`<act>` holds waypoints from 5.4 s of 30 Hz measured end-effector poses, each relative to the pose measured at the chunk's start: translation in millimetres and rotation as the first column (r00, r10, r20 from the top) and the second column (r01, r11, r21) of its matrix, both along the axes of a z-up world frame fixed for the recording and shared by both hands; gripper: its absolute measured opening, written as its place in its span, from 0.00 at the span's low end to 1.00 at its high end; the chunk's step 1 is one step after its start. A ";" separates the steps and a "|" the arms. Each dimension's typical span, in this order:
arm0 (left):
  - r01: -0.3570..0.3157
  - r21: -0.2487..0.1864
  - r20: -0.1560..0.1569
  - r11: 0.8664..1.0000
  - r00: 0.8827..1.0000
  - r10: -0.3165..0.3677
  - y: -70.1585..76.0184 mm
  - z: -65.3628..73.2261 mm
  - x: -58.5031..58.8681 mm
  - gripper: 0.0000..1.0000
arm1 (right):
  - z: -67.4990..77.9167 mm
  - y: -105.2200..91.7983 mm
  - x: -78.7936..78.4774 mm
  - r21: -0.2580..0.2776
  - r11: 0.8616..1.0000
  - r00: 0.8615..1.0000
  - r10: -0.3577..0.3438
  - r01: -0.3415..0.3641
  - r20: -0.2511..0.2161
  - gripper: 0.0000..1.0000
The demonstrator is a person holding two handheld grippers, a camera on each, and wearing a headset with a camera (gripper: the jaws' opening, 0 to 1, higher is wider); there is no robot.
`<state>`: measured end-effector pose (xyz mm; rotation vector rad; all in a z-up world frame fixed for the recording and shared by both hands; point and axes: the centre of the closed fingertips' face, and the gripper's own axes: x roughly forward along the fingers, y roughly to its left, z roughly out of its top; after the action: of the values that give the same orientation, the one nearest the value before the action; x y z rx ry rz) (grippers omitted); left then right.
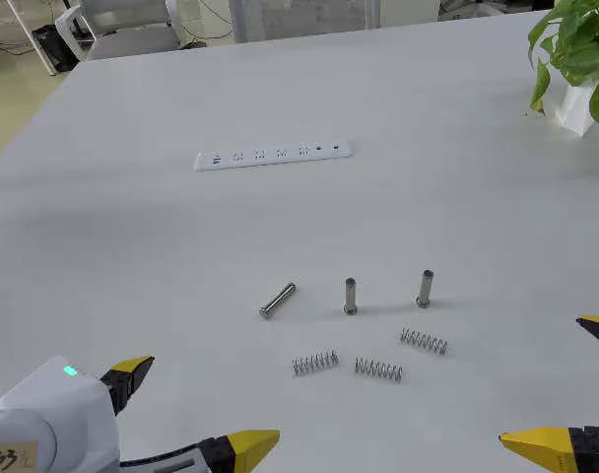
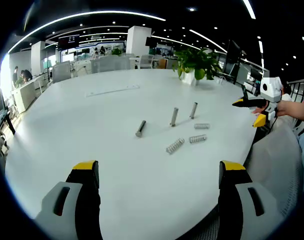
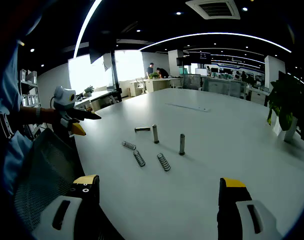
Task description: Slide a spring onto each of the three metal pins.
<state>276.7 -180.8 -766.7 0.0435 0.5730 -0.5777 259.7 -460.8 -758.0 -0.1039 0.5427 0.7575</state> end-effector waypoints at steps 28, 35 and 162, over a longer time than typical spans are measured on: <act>0.000 0.015 0.001 1.000 1.000 0.000 5.2 -0.6 5.0 0.99 | 1.7 4.2 0.8 0.020 1.000 1.000 -0.014 0.014 0.017 0.99; 0.011 0.014 -0.009 1.000 1.000 -0.010 5.0 -0.9 9.4 0.99 | -0.3 8.5 2.1 0.031 0.999 1.000 -0.010 0.010 0.016 0.99; 0.346 0.388 -0.398 0.854 0.899 -0.184 -64.6 -74.5 151.5 0.05 | -20.9 3.1 -14.0 0.020 1.000 1.000 -0.022 0.022 -0.017 0.96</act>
<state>428.2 -245.4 -841.3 0.4797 1.0543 -0.7226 245.8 -457.7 -779.0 -0.0729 0.5507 0.7431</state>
